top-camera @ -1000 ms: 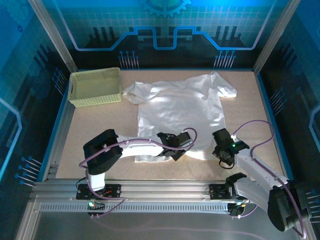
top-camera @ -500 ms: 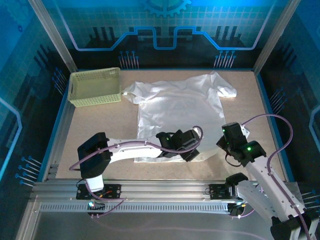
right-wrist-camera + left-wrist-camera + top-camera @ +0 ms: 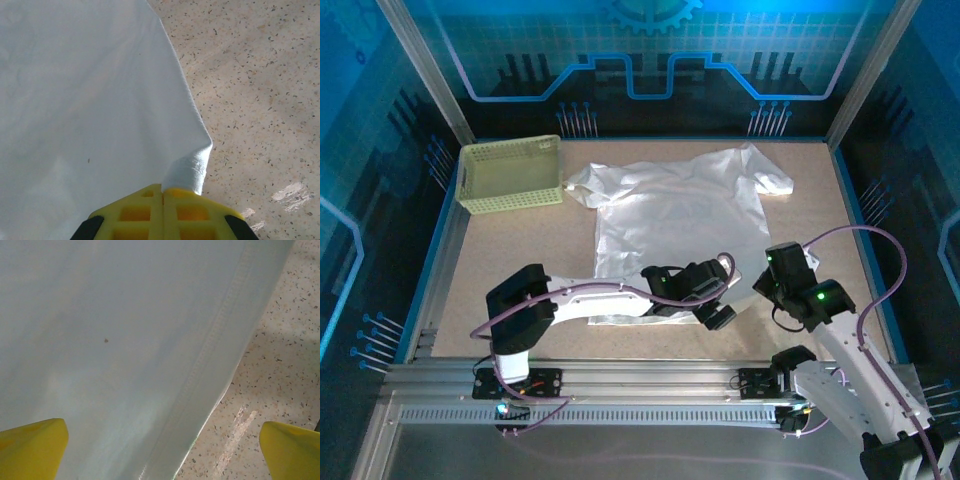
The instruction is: Fold the inside-out t-shirt
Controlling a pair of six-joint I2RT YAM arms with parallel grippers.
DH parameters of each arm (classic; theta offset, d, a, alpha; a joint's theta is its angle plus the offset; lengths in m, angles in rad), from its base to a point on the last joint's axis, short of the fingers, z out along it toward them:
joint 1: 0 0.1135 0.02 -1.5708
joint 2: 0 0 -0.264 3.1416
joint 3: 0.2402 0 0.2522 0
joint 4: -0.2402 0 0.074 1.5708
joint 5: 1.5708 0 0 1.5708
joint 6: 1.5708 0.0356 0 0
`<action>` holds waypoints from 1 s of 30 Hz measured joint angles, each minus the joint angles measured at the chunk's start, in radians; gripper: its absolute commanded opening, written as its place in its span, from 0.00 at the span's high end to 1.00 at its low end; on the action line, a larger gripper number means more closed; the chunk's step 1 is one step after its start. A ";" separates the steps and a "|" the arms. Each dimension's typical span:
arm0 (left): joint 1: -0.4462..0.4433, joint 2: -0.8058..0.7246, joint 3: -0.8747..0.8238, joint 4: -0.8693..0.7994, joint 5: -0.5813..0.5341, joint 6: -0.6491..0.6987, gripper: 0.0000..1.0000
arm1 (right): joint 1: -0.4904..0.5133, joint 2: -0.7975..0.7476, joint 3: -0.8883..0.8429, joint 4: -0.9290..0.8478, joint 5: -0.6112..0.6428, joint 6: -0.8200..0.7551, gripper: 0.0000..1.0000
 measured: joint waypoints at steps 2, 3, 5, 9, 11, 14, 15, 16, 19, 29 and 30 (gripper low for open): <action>-0.001 0.014 0.001 0.004 -0.005 -0.004 0.02 | 0.000 0.000 0.006 -0.001 -0.004 0.000 1.00; -0.001 0.028 0.003 0.002 -0.014 -0.008 0.04 | 0.000 0.000 0.012 -0.004 -0.008 0.000 1.00; -0.001 0.061 0.008 -0.002 -0.035 -0.014 0.07 | -0.001 0.000 0.024 -0.009 -0.012 -0.003 1.00; 0.003 0.112 0.008 -0.029 -0.096 -0.021 0.18 | -0.005 -0.002 0.048 -0.021 -0.014 -0.004 1.00; 0.007 0.119 0.008 -0.042 -0.128 -0.023 0.24 | -0.006 -0.007 0.051 -0.024 -0.014 -0.007 1.00; 0.021 0.111 -0.006 -0.038 -0.172 -0.028 0.34 | -0.016 -0.010 0.051 -0.035 -0.010 -0.011 1.00; 0.026 0.104 -0.018 -0.038 -0.185 -0.031 0.37 | -0.022 -0.010 0.051 -0.039 -0.010 -0.013 1.00; 0.032 0.093 -0.034 -0.037 -0.200 -0.037 0.40 | -0.027 -0.010 0.051 -0.041 -0.009 -0.016 1.00; 0.046 0.063 -0.073 -0.036 -0.225 -0.042 0.57 | -0.042 -0.009 0.051 -0.046 -0.002 -0.030 1.00; 0.106 -0.053 -0.130 -0.017 -0.226 -0.098 0.97 | -0.097 -0.010 0.042 -0.016 -0.027 -0.086 0.91; 0.107 -0.069 -0.123 -0.017 -0.217 -0.102 0.99 | -0.098 -0.011 0.035 -0.002 -0.035 -0.097 0.83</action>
